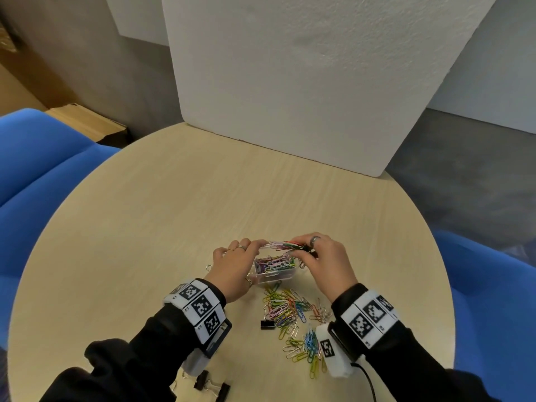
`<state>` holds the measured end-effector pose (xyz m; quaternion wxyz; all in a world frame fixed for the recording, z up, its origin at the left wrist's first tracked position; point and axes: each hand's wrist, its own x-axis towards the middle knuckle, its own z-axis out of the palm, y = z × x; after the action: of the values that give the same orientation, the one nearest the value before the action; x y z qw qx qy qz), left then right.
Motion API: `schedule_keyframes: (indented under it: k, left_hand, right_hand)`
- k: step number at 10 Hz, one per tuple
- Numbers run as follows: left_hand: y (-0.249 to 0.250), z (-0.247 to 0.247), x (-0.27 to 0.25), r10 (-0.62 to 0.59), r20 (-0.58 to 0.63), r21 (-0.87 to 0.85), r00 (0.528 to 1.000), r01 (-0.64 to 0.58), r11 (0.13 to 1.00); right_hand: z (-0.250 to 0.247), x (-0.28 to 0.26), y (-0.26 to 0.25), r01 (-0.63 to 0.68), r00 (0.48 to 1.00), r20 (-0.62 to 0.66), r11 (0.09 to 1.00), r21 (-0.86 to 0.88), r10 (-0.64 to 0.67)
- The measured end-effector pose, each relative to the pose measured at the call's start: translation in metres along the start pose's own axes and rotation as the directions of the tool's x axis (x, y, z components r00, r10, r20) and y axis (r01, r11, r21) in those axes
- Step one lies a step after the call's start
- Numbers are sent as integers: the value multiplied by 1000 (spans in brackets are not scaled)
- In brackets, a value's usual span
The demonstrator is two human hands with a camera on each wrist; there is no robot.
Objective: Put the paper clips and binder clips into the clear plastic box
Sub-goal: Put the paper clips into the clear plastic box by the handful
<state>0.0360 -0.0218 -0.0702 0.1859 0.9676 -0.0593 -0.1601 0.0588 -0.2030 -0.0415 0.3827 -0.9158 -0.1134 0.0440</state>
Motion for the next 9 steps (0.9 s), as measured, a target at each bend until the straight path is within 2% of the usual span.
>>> schedule_keyframes:
  k: [2,4,6,7,9]
  left_hand:
    - [-1,1,0,-1,-6,29,1000,1,1000]
    - [-2,2,1,3,-6,-11,1000,-3,1000]
    - [-2,1,0,3,-4,-14,1000,-3,1000]
    - [-1,0,-1,7,-3,-14,1000,-7,1000]
    - [-2,-1,-1,11,3,-33,1000,-10,999]
  right_hand:
    - [23,7,-1,93,994,69,992,-84,-87]
    - [30,0,15,138,982,160,967,-212,-105]
    - [29,6,4,126,990,81,987,-103,-118]
    - [31,7,-1,125,986,110,992,-26,-122]
    - [27,8,0,27,999,-48,961,274,-14]
